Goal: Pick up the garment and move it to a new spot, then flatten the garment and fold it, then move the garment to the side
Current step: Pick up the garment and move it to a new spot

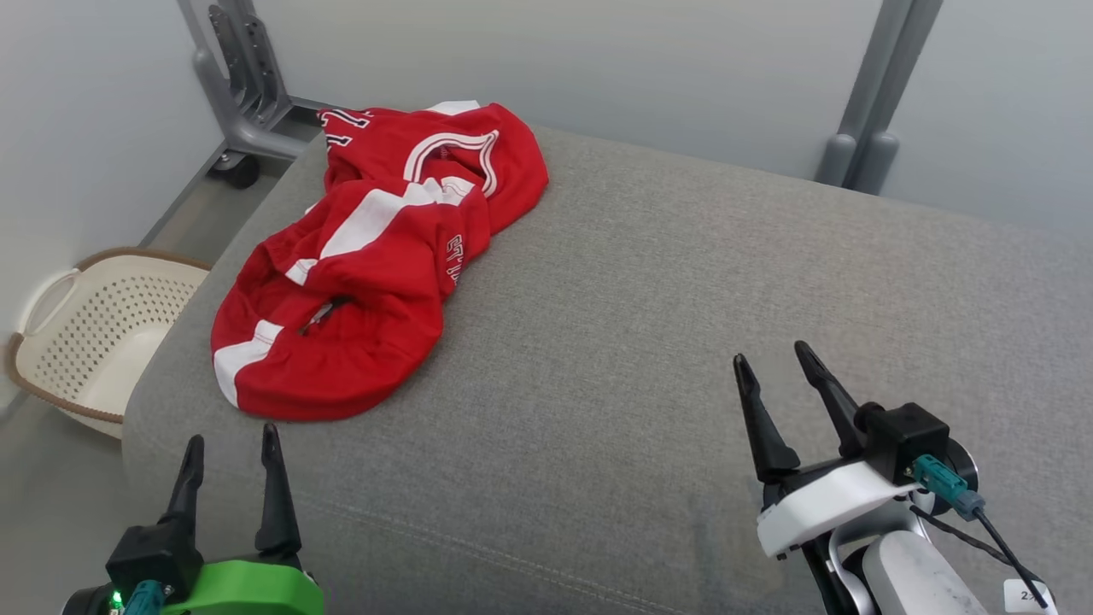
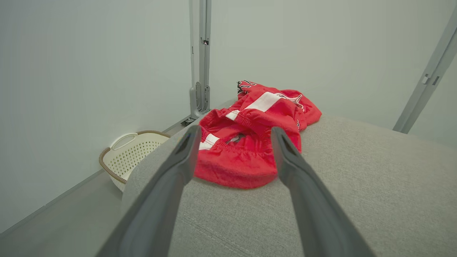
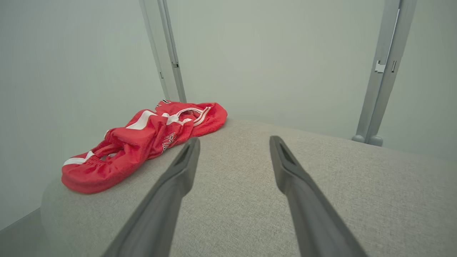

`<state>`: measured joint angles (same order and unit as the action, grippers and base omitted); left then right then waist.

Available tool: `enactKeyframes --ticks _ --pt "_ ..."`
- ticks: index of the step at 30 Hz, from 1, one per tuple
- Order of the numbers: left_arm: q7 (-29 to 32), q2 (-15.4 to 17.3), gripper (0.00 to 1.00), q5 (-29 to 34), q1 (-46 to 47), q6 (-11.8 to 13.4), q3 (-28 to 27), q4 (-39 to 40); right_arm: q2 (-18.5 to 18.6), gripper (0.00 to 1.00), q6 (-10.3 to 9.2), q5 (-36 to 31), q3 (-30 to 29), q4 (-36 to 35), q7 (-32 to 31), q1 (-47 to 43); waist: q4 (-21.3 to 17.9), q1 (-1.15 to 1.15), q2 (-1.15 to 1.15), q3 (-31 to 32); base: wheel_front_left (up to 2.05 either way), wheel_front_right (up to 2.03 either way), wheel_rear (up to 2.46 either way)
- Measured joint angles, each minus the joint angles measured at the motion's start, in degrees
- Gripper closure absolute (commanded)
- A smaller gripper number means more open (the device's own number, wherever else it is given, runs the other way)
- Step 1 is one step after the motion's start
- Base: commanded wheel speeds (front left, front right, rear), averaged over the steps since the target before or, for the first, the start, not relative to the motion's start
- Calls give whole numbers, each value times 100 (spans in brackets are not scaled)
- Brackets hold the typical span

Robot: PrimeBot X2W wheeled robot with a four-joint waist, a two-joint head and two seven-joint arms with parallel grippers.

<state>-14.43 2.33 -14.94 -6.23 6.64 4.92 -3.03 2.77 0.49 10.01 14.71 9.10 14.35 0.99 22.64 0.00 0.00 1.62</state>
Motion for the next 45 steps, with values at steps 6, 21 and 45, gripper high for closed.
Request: enactKeyframes --ticks 6,21,45 --pt "0 15 0 -1 -80 1 -172 20 -24 0 10 -20 90 37 0 0 160 0 0 -13 0 0 0" --pt "0 1 0 -609 1017 -5 -267 -407 110 0 -2 -341 90 -141 0 315 -329 0 0 -566 0 0 0" --pt "1194 -115 0 -2009 3784 45 -1636 -3149 390 0 100 -604 37 -567 9 1372 -1534 0 0 -2297 0 0 0"
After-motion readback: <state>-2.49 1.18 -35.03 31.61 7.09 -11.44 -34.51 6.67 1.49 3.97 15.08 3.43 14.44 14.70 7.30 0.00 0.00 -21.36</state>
